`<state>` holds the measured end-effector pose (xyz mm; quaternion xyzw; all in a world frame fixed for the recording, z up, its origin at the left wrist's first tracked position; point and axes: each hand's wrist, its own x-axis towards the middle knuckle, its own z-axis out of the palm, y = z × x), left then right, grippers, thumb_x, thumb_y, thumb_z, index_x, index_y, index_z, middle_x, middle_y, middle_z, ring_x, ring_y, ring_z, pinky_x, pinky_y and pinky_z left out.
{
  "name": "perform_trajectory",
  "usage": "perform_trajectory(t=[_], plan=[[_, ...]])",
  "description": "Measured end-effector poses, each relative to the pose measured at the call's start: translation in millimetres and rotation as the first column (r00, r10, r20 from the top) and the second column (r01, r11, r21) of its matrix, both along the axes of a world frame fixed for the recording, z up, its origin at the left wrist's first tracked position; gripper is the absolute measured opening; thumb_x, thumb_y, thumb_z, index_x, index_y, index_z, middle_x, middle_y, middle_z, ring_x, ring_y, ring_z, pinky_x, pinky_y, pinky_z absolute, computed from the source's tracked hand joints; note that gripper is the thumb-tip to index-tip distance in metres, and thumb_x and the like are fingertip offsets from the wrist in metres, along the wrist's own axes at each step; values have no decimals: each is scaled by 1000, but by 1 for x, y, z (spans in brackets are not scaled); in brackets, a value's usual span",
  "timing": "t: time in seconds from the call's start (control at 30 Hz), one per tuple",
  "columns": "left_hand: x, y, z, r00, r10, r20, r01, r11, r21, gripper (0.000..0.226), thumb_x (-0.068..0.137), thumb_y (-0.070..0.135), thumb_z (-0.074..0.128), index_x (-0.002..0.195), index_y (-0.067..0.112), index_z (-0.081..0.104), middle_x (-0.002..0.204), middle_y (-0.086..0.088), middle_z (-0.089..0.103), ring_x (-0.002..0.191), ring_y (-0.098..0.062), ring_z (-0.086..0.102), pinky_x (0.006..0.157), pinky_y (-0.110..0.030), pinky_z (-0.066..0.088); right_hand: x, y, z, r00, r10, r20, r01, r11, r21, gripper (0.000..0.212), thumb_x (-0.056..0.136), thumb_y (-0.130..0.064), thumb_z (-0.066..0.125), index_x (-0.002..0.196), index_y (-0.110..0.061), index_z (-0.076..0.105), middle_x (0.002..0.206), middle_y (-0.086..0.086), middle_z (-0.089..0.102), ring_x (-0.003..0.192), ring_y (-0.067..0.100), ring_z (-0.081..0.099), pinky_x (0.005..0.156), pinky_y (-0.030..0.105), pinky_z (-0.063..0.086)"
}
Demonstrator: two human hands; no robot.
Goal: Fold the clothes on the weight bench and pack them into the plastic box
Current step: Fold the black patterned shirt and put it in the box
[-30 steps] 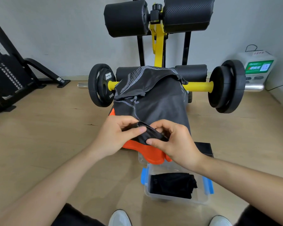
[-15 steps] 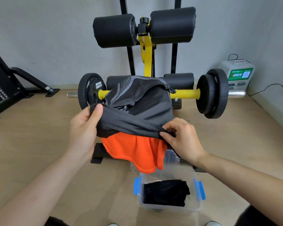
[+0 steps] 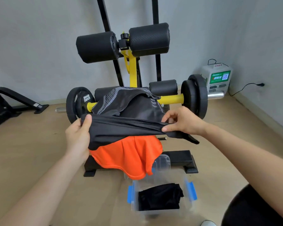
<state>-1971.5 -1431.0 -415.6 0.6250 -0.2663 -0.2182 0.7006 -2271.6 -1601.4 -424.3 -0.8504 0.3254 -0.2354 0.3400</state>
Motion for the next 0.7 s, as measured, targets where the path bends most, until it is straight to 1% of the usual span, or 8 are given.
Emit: perform_trajectory(t=[0.1,0.17,0.23,0.33,0.43,0.53,0.6,0.7], plan=[[0,-4,-2,1000,-14,21,13,1000,27,18,94,38,68,88,23,76,106,-4,76,109,-25,69,99,-47,54,-4,-5,-13,995,-47,-84,35,990,-138,10,75,-14,83,76,-17,73,69,-1,69,60,6,56,62,24,48],[-3,-9,-5,997,-45,58,42,998,54,20,92,40,69,86,21,75,101,-1,76,103,-22,70,98,-46,54,-4,-6,-22,994,-63,-87,48,986,-160,7,77,-10,79,77,-14,74,74,1,72,67,13,63,66,27,51],[-4,-14,-7,995,-43,95,35,996,76,30,90,43,70,89,13,72,96,-3,72,93,-19,66,94,-43,53,-4,-5,-30,994,-55,-94,42,990,-135,3,80,-9,77,80,-11,74,78,3,73,72,17,65,66,22,51],[-1,-22,-6,990,-20,139,11,998,66,45,88,44,70,92,-1,66,89,-4,63,83,-16,57,79,-37,49,-6,-5,-39,997,-46,-60,45,999,-10,5,89,-10,69,89,-9,74,86,5,75,77,15,66,72,19,52],[9,-27,-9,986,3,169,-16,997,78,49,87,46,70,90,-3,64,86,-5,59,80,-15,53,75,-36,45,-8,-2,-42,996,-56,66,40,974,223,14,97,-6,57,88,-9,67,83,3,71,72,6,62,70,16,48],[18,-32,-14,978,12,208,-33,994,100,63,80,55,69,90,-7,59,84,-4,54,79,-15,49,73,-36,42,-7,-3,-42,981,-93,172,35,948,315,18,102,-14,51,96,-3,64,82,7,67,72,10,61,70,23,49],[20,-35,-15,972,15,234,-42,993,112,65,80,54,69,90,-9,57,83,-3,51,78,-15,45,72,-36,39,-7,-1,-38,971,-86,223,5,940,341,17,98,-21,59,100,-4,64,79,11,67,70,15,62,67,26,51],[20,-39,-14,969,21,248,-51,992,117,57,86,47,69,90,-9,59,83,-4,51,79,-16,47,73,-36,40,-11,-3,-33,983,-50,176,11,977,215,22,81,-13,80,99,-11,67,87,3,71,73,9,66,70,20,52]])
